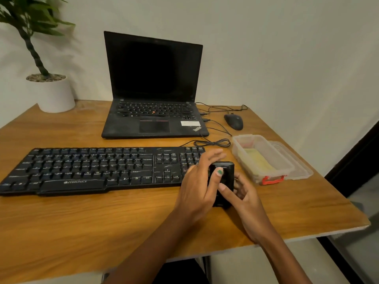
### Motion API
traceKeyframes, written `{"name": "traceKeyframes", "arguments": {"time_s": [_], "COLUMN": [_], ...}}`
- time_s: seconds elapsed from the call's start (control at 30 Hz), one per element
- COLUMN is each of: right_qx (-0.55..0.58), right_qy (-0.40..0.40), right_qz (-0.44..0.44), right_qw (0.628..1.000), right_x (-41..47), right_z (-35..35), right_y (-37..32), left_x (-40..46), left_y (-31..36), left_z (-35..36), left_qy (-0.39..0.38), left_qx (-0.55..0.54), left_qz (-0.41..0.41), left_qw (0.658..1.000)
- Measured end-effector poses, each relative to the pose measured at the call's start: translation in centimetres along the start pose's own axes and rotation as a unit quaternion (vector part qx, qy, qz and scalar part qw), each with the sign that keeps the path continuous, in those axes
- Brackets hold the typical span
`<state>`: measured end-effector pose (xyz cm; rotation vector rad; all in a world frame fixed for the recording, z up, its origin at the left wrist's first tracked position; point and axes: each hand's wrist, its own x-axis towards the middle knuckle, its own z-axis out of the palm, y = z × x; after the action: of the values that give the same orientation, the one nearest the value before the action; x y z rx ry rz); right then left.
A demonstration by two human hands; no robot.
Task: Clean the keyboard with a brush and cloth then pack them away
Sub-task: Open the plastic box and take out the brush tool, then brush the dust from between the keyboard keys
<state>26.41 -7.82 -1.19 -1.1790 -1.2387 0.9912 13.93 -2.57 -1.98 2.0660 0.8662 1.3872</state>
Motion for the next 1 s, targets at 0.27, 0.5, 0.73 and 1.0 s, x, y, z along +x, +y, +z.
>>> {"name": "traceKeyframes", "arguments": {"time_s": [0.27, 0.5, 0.73, 1.0], "right_qx": [0.056, 0.081, 0.131, 0.143], "right_qy": [0.034, 0.051, 0.065, 0.107], "right_qz": [0.001, 0.006, 0.014, 0.044], "right_qw": [0.998, 0.995, 0.989, 0.983], "right_x": [0.1, 0.2, 0.2, 0.1], "right_z": [-0.7, -0.7, -0.5, -0.1], "right_y": [0.8, 1.4, 0.4, -0.5], "left_x": [0.9, 0.6, 0.6, 6.5], "left_y": [-0.3, -0.5, -0.5, -1.6], "left_z": [0.8, 1.2, 1.1, -2.2], "left_qy": [-0.124, -0.122, -0.099, -0.052], "left_qx": [0.003, 0.007, 0.021, 0.089], "left_qz": [0.014, 0.046, 0.071, 0.034], "left_qw": [0.992, 0.991, 0.992, 0.994]}}
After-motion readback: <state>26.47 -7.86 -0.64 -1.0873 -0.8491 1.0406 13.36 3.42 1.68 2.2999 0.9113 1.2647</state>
